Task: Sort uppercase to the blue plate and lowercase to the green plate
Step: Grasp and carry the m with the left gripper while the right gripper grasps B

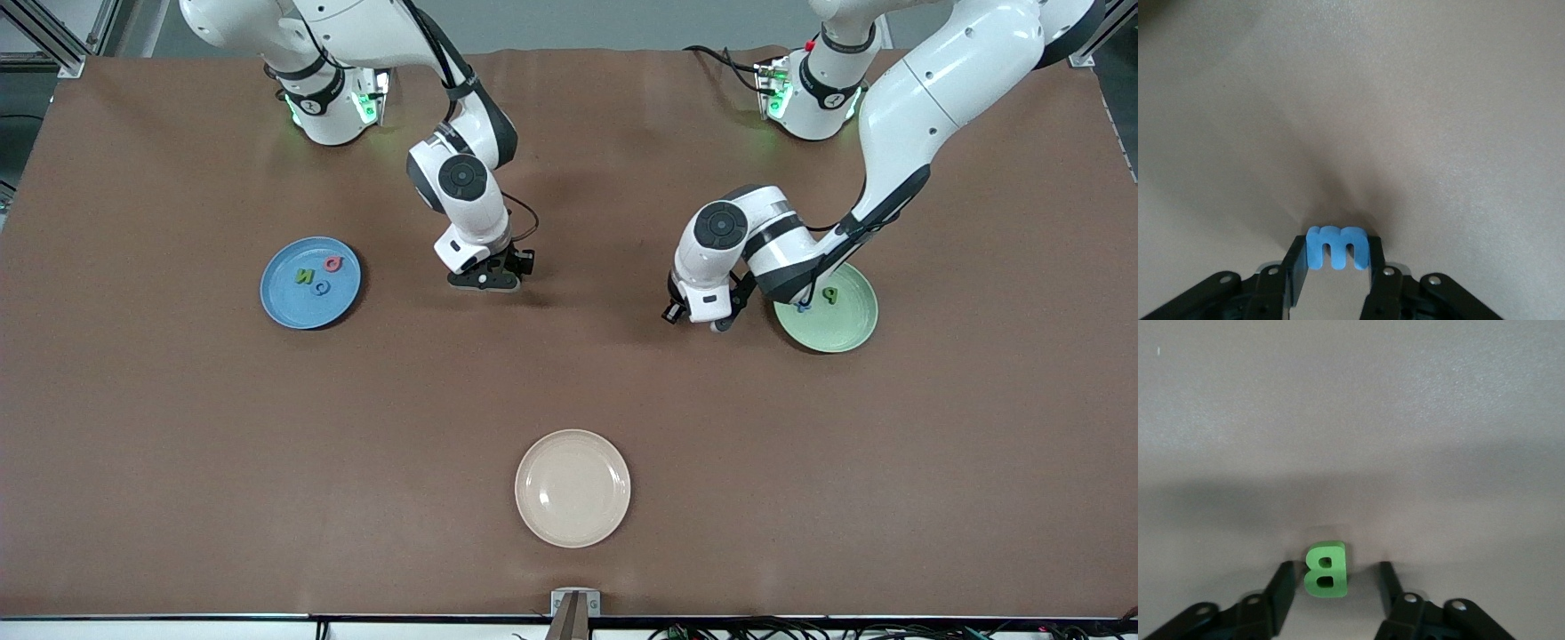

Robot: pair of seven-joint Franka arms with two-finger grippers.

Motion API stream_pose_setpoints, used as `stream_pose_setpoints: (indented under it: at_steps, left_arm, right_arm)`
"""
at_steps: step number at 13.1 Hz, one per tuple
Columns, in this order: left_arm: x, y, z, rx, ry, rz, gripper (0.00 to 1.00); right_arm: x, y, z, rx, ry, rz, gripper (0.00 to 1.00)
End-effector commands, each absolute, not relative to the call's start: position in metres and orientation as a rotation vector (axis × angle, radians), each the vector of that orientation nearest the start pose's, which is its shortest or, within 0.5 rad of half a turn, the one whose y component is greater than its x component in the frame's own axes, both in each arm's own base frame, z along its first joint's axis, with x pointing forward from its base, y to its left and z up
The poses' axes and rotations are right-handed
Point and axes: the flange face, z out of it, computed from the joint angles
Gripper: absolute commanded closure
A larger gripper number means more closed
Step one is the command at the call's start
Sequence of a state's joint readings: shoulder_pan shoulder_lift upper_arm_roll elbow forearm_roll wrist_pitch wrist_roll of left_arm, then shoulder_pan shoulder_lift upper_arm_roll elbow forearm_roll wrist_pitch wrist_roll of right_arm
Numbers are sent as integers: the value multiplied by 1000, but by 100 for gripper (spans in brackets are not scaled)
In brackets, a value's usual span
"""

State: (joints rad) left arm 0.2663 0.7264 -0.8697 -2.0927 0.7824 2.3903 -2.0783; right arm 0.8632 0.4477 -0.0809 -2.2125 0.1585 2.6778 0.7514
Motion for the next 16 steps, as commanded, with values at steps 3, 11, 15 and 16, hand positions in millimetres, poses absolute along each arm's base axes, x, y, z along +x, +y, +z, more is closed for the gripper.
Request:
stream_pose_setpoints:
  at_steps: [3, 11, 15, 16]
  left_arm:
    - [475, -313, 190, -2820, -1364, -10, 92]
    - [507, -222, 252, -2945, -707, 79, 96]
    - [516, -155, 260, -2992, -379, 153, 95]
    - [517, -137, 259, -3003, -307, 171, 95]
  right_arm:
    - [392, 387, 171, -3101, 210, 4, 95]
    - [433, 304, 231, -3215, 185, 266, 100]
    - [457, 227, 268, -3330, 43, 371, 100]
    - [460, 208, 276, -3320, 7, 408, 100]
